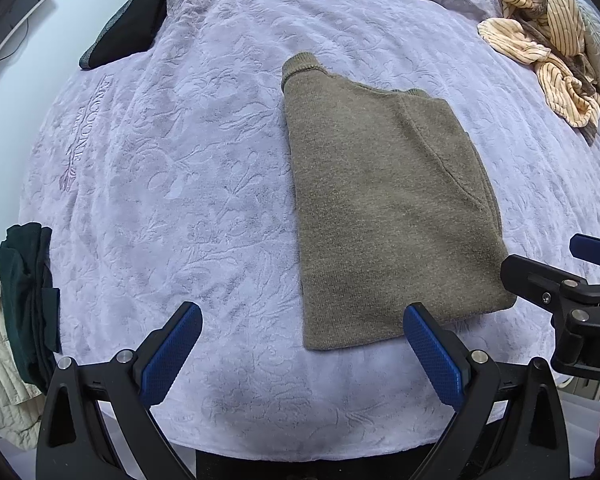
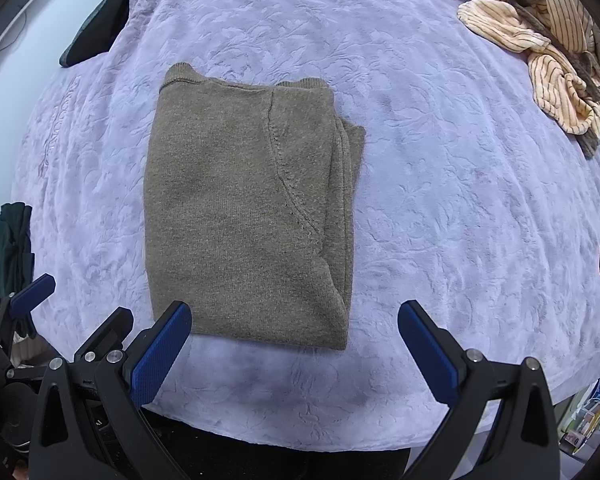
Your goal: Fold small clothes
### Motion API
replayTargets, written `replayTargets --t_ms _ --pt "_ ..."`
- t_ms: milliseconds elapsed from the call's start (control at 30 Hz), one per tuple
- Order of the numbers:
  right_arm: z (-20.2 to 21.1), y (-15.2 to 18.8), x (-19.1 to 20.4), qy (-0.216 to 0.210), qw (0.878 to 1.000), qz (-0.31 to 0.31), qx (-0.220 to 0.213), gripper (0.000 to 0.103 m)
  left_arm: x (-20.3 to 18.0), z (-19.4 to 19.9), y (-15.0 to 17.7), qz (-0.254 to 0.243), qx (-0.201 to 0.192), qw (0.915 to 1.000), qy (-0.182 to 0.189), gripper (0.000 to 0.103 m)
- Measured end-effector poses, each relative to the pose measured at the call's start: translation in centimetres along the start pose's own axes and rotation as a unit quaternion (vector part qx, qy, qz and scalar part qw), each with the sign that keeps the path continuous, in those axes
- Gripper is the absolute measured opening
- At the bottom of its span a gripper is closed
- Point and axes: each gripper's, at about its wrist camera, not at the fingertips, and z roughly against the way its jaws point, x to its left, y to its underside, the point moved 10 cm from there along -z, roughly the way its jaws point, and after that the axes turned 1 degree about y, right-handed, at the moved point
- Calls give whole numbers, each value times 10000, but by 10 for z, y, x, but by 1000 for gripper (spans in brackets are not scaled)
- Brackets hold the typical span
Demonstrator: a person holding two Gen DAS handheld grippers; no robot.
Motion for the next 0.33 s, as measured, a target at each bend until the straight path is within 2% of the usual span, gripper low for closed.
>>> replayTargets --t_ms 333 --pt "-1 -1 1 8 10000 1 18 103 2 4 -5 20 -165 9999 -14 101"
